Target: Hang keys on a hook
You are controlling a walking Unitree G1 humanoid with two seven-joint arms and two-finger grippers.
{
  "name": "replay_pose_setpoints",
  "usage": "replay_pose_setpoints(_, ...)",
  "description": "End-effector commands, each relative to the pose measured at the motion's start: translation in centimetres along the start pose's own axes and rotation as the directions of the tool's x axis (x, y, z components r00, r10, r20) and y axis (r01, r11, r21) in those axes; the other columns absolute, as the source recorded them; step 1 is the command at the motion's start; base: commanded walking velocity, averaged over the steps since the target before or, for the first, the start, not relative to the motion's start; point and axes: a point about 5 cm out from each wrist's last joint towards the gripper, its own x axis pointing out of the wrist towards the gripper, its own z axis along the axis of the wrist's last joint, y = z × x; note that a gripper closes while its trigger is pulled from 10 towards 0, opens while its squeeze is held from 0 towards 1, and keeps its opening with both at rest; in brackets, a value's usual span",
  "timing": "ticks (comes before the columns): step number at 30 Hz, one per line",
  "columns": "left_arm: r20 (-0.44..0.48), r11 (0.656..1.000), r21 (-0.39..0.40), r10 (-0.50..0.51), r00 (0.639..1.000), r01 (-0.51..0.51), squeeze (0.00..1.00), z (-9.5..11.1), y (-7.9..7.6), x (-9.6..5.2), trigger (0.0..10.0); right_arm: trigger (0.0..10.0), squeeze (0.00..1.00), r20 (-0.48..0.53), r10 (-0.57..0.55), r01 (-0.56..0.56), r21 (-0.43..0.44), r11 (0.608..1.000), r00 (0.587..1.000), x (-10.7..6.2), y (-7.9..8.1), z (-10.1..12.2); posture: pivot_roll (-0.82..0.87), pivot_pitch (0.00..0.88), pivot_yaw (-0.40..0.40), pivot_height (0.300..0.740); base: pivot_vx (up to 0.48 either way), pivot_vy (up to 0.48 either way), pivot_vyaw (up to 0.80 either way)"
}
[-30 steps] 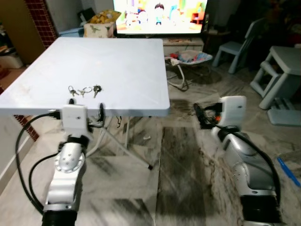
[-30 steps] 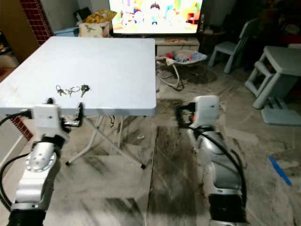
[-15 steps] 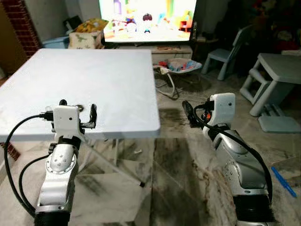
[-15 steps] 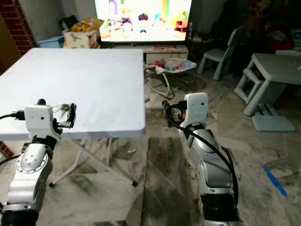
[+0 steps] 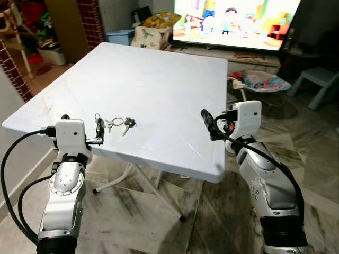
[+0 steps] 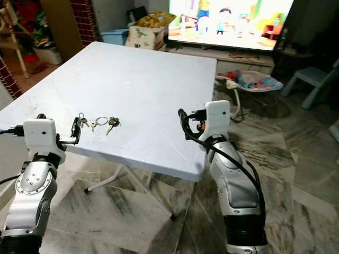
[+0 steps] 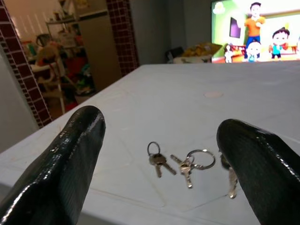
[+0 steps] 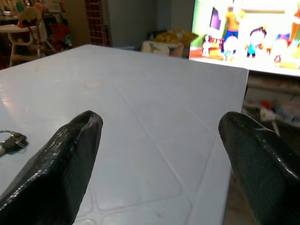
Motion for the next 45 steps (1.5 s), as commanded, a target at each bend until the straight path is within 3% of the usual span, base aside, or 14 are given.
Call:
replay_pose_setpoints(1,-0.004,1.0,0.02,0.004,1.0,-0.004,0.0,-0.1,0.1,0.3,10.0,10.0,0.0,-0.004,0.003,-0.003,0.061,0.998,1.0,0.1,-0.2,-0.2,0.02,0.0,-0.009,0.74,0.0,0.0,0.0)
replay_pose_setpoints(3,0.006,0.998,0.054,0.011,1.0,-0.011,0.0,0.1,0.2,0.6,10.0,10.0,0.0,-0.028,-0.011,0.012,0.033,0.999,1.0,0.3,-0.2,-0.4,0.03,0.0,-0.012,0.74,0.0,0.0,0.0)
replay_pose_setpoints(6,0.01,0.999,0.05,0.02,1.0,-0.02,0.0,0.3,0.4,0.8,10.0,10.0,0.0,-0.024,0.01,-0.009,0.061,0.998,1.0,0.6,0.2,-0.4,0.04,0.0,-0.015,0.74,0.0,0.0,0.0)
replay_pose_setpoints(10,0.008,0.998,0.054,0.044,0.999,-0.044,0.0,0.2,0.8,1.0,10.0,10.0,0.0,-0.016,0.015,-0.014,0.02,1.0,1.0,0.9,0.6,-0.3,0.05,0.0,-0.02,0.74,0.0,0.0,0.0)
replay_pose_setpoints(14,0.016,0.996,0.064,0.057,0.998,-0.058,0.0,0.3,0.6,0.7,10.0,10.0,0.0,-0.032,0.035,-0.034,0.031,0.999,0.999,1.1,0.8,-0.5,0.05,0.0,-0.016,0.74,0.0,0.0,0.0)
replay_pose_setpoints(17,0.015,0.999,0.018,0.047,0.999,-0.048,0.0,0.4,0.3,0.7,10.0,10.0,0.0,-0.011,0.044,-0.043,0.057,0.997,0.999,1.1,0.9,-0.1,0.04,0.0,-0.012,0.74,0.0,0.0,0.0)
replay_pose_setpoints(25,0.022,0.996,0.056,0.069,0.997,-0.07,0.0,0.6,0.4,1.0,10.0,10.0,0.0,-0.02,0.041,-0.039,0.092,0.995,0.999,0.9,1.0,-0.5,0.06,0.0,0.004,0.74,0.0,0.0,0.0)
replay_pose_setpoints(28,0.021,0.996,0.056,0.066,0.998,-0.067,0.0,0.7,0.4,0.8,10.0,10.0,0.0,-0.002,0.048,-0.048,0.054,0.997,0.999,1.2,1.5,-0.3,0.06,0.0,0.014,0.74,0.0,0.0,0.0)
replay_pose_setpoints(32,0.007,0.997,0.061,0.057,0.998,-0.057,0.0,0.3,0.4,0.6,10.0,10.0,0.0,-0.012,0.072,-0.071,0.066,0.995,0.997,1.2,2.4,-0.4,0.04,0.0,0.022,0.74,0.0,0.0,0.0)
replay_pose_setpoints(39,0.009,0.999,0.04,0.027,1.0,-0.027,0.0,0.4,-1.2,1.0,10.0,10.0,0.0,0.01,0.043,-0.044,0.094,0.995,0.999,0.5,1.8,-0.4,0.01,0.0,0.031,0.74,0.0,0.0,0.0)
replay_pose_setpoints(45,0.018,1.0,-0.003,-0.007,1.0,0.007,0.0,0.2,-1.9,0.6,10.0,10.0,0.0,-0.008,0.024,-0.024,0.051,0.998,1.0,0.3,1.4,-0.6,0.0,0.0,0.019,0.74,0.0,0.0,0.0)
